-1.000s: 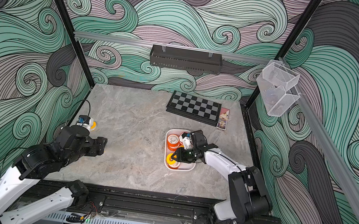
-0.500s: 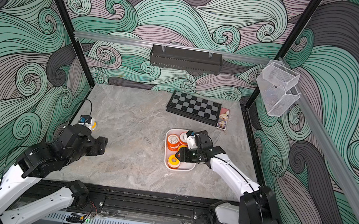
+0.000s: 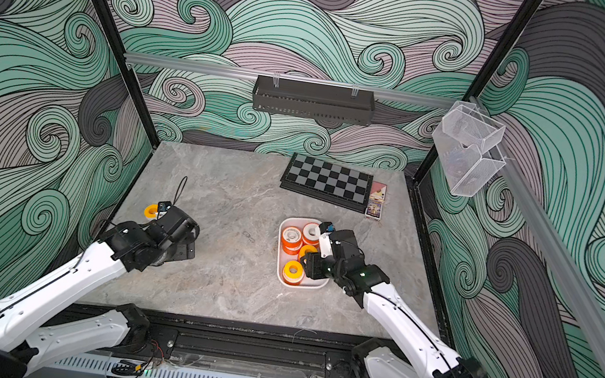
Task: Put the sealing tape into the storage box
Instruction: Pick up the sealing tape at the center of the board.
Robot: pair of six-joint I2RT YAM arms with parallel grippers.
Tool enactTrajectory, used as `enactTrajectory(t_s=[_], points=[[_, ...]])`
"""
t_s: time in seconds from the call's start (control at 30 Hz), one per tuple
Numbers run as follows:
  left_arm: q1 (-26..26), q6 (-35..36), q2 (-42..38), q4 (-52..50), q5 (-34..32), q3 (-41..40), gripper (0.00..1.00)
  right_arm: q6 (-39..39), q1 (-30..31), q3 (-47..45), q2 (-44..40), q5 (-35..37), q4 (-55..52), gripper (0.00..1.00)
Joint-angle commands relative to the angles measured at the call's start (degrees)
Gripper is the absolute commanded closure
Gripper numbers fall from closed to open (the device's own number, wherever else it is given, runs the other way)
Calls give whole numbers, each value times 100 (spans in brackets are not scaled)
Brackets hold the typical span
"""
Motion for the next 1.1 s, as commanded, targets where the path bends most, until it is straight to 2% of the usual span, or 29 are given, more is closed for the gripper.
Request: enactTrajectory(t_s=[0.0, 0.1, 0.33, 0.4, 0.77, 0.87, 0.97, 1.07], points=[[128, -581, 419, 299, -241, -74, 10, -75, 94, -69, -328, 173, 152, 43], [383, -816, 842, 418, -308, -219, 9, -63, 120, -130, -495, 164, 152, 43], [1809, -361, 1049, 1298, 610, -733, 8, 37, 119, -314, -927, -18, 370, 37], [2037, -298, 1078, 1376, 740, -692, 7, 64, 117, -379, -1061, -47, 411, 37], [2908, -59, 1828, 1826, 1676, -269, 8, 118, 119, -450, -1249, -222, 433, 36], [3039, -1, 2208, 1746, 1785, -68, 9, 117, 122, -478, -1282, -218, 442, 36], [3265, 77, 2745, 1705, 2273, 127, 13, 118, 121, -483, -1278, -218, 446, 36], [3332, 100, 3016, 1808, 2371, 212, 16, 123, 121, -495, -1261, -229, 469, 36]])
